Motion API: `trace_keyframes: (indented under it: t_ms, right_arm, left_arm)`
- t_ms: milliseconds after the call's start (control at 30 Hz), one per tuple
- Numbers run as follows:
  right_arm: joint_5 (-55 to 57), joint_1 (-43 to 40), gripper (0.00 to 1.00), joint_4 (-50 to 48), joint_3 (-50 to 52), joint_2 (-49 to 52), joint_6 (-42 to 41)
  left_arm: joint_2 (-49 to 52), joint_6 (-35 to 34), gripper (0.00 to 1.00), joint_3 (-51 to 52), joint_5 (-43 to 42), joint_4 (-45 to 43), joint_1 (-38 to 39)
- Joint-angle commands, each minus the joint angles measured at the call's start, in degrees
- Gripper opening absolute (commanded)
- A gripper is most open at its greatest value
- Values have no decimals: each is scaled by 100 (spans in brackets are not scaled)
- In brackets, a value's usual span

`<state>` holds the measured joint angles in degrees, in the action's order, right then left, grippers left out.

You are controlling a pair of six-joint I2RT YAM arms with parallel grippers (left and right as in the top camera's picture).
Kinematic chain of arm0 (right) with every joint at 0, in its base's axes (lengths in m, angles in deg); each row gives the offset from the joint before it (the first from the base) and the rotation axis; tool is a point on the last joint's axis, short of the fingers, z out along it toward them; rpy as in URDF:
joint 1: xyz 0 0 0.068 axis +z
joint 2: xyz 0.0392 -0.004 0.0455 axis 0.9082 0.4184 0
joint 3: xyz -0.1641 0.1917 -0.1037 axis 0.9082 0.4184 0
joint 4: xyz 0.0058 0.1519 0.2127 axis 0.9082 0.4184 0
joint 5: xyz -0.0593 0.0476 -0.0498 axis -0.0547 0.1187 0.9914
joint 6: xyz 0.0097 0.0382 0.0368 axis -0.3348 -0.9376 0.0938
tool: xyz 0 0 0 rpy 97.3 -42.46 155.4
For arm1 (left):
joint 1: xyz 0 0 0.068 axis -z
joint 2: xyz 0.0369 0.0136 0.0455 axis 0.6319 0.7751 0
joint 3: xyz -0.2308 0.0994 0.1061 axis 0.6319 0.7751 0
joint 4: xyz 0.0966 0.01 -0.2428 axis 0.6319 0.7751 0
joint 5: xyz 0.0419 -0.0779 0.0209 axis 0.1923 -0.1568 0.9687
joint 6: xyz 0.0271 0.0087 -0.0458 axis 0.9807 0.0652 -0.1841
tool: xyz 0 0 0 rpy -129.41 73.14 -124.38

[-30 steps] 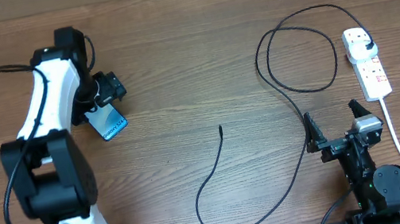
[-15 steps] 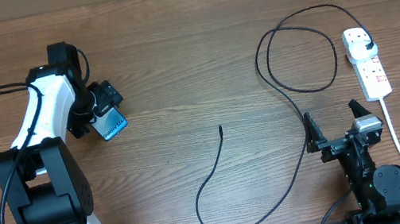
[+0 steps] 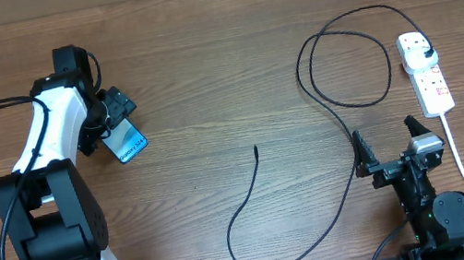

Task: Plug charger to phone and switch on socket
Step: 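Lower the left gripper onto the phone and align with its edges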

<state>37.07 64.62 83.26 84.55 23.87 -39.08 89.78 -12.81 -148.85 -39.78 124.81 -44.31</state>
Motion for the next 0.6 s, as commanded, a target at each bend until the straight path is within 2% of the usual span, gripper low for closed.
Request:
trace_keyframes:
  t_ms: [0, 567]
  right_arm:
    - [17, 31, 100, -26, 61, -61, 9]
    - [17, 31, 100, -26, 61, -61, 9]
  left_arm:
    - [-66, -114, 100, 17, 109, -7, -22]
    - [-35, -96, 100, -164, 83, -42, -22]
